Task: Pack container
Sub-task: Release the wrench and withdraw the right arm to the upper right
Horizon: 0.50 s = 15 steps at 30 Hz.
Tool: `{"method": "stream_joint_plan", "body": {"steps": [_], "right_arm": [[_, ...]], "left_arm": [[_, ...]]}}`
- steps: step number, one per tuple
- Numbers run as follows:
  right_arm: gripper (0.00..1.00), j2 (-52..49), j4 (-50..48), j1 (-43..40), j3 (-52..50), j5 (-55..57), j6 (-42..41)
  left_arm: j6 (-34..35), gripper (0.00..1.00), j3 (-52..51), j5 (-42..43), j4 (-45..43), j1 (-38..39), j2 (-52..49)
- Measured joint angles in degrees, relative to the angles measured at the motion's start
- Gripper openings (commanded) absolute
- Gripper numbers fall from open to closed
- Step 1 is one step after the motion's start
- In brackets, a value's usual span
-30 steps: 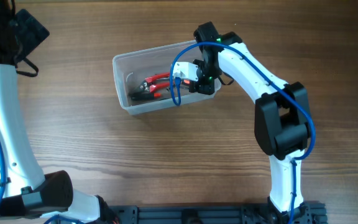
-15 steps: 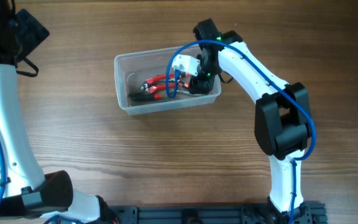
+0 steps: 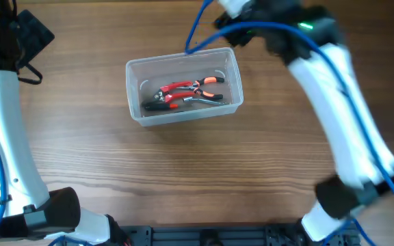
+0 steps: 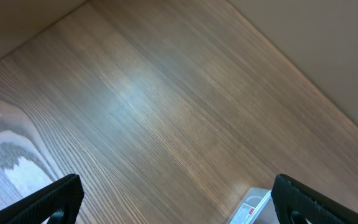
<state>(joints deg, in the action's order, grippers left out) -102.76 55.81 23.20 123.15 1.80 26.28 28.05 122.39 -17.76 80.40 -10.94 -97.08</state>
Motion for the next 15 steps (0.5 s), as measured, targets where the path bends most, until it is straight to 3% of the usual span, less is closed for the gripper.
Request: {"method": "stream_joint_plan", "body": {"steps": [6, 15], "right_arm": [[0.79, 10.34, 1.01, -8.79, 1.64, 4.81, -9.77], [0.82, 5.09, 6.69, -28.33, -3.87, 1.53, -27.74]], "left_arm": [[0.0, 1.0, 0.0, 0.0, 0.0, -0.02, 0.0], [0.0, 1.0, 0.0, 0.0, 0.0, 0.0, 0.0]]}}
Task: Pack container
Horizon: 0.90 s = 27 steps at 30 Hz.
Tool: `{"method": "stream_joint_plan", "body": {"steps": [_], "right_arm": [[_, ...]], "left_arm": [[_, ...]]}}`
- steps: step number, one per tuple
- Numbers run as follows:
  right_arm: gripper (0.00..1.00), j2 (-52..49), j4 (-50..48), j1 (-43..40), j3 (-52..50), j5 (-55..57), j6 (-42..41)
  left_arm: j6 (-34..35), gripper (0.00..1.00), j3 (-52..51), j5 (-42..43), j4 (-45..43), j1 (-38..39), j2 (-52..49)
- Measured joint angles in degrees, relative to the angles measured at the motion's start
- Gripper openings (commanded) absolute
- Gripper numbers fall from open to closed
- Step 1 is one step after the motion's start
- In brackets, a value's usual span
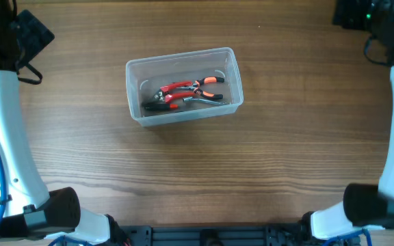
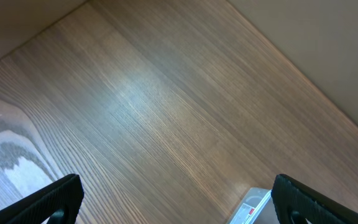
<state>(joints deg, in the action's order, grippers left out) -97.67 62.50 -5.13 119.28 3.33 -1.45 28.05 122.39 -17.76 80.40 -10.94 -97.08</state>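
A clear plastic container [image 1: 183, 85] stands at the middle of the table, slightly toward the back. Inside it lie pliers with red and orange handles [image 1: 183, 93]. My left gripper [image 2: 176, 185] hovers over bare wood at the back left, open wide with nothing between its fingers. A corner of the container [image 2: 253, 208] shows near its right finger [image 2: 303, 199]. In the overhead view the left gripper [image 1: 31, 34] sits far left of the container. My right gripper [image 1: 351, 12] is a dark shape at the back right corner, far from the container, its jaws hidden.
The wooden table [image 1: 265, 164] carries only the container. The white left arm [image 1: 5, 137] runs along the left edge and the white right arm along the right edge. A pale wall edge borders the table in the left wrist view.
My right arm was stretched over the table near the container's back right corner; now it stands at the back right corner, away from the container. The left gripper and the container are unchanged.
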Motion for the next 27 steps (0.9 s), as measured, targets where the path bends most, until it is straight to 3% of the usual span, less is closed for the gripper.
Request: {"method": "stream_joint_plan", "body": {"steps": [6, 27], "right_arm": [[1.0, -5.84, 1.75, -8.92, -5.86, -3.82, -8.41], [1.0, -9.4, 0.42, -11.43, -6.75, -6.34, -11.34]], "left_arm": [[0.0, 1.0, 0.0, 0.0, 0.0, 0.0, 0.0], [0.0, 1.0, 0.0, 0.0, 0.0, -0.02, 0.0]]}}
